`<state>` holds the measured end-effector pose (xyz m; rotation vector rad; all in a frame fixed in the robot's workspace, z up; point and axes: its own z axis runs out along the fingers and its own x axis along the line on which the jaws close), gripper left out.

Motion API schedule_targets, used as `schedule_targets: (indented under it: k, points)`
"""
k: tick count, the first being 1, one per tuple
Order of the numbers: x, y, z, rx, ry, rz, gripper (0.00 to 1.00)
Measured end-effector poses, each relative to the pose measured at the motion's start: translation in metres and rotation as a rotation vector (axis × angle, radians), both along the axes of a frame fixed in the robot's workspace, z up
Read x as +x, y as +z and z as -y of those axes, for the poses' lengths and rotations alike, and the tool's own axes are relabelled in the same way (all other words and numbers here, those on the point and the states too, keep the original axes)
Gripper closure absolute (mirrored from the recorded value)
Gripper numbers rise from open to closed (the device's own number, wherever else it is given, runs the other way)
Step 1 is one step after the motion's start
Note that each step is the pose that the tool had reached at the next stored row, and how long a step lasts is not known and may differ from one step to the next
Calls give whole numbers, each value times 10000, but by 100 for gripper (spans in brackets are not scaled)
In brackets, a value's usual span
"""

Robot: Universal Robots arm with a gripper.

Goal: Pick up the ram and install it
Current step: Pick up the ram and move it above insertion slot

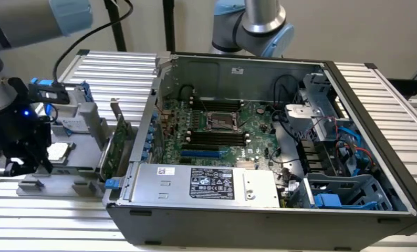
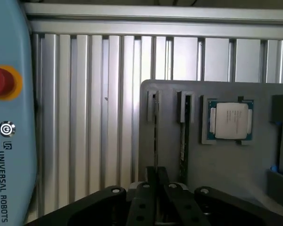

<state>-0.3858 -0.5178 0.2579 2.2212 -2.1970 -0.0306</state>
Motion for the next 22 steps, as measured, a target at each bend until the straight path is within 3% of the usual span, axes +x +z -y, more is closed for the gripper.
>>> schedule_targets:
  k: [9,22]
  points:
    - [73,364,0,41,0,1,100]
    - [478,823,0,137,-1,0,100]
